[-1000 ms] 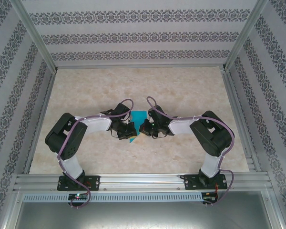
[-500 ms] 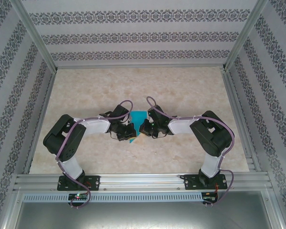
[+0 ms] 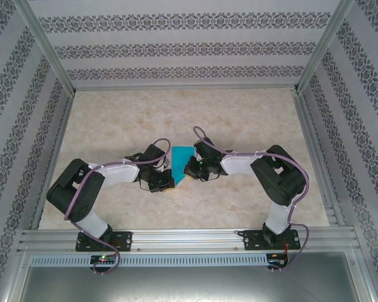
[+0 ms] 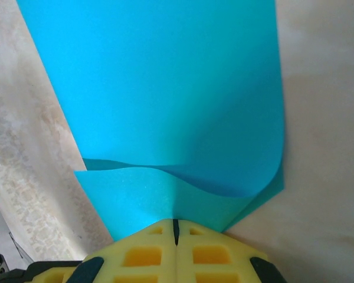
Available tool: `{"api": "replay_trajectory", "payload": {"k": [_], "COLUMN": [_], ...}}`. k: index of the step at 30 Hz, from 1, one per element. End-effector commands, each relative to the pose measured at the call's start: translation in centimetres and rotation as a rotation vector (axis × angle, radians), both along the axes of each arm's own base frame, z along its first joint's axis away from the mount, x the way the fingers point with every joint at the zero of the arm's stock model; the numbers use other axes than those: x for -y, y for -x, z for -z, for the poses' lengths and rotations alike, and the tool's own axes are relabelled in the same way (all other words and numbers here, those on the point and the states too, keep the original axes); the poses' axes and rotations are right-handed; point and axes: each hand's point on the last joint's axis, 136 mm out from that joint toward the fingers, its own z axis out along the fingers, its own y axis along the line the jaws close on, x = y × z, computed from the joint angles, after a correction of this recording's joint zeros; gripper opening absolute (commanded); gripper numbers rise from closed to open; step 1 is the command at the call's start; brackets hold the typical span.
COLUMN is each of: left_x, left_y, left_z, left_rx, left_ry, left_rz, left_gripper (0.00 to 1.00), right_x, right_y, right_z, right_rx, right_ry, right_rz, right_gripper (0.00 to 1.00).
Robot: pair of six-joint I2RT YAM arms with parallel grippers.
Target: Fold a paper plane with a square sheet of paper (pick it up from the middle)
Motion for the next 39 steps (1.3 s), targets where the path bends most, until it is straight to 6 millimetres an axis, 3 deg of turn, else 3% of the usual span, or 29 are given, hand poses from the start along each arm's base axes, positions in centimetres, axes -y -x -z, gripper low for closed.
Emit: {"api": "replay_trajectory", "payload": {"k": [1,3,7,11,20,28,34,39], "left_x": [-3.2,-3.1,-0.5,0.3,1.7,0.1,-0.7,-0.8], "left_y": [4.3,3.5,0.4,-1.7,-3.8,-2.5,-1.6,-1.5], "left_z": [1.6,0.5,-4.7,-7.0,-3.3,0.6,1.7,1.8], "left_rx": [-0.137,-0.097,0.119,0.225,0.133,0.016,-0.025,-0.033], "left_ry": [-0.131,-0.103,0.076,0.108,0.078,-0.054,-0.098,-0.109], "left_rz": [0.024,0.012,0.033,0.016,-0.004,-0.001,0.011,0.017], "left_gripper": [0.06,0.05,0.04,0.04,0.0,0.0,0.0,0.0], "right_x": [5.6,5.5,4.7,3.6,1.8,0.4,-0.8,-1.7], "right_y": [3.5,3.5,3.0,2.4,1.7,0.4,-0.2,0.1], "right_z": [6.1,6.0,5.2,4.1,2.3,-0.6,-3.0,-2.2], "right_rx": [-0.17,-0.166,-0.143,-0.11,-0.068,0.048,0.164,0.139], "right_ry": [0.28,0.273,0.229,0.175,0.077,0.016,-0.011,-0.044], "right_rz": [0.069,0.07,0.069,0.063,0.046,-0.035,-0.124,-0.13], "right_gripper": [0.0,0.0,0.0,0.0,0.0,0.0,0.0,0.0]}}
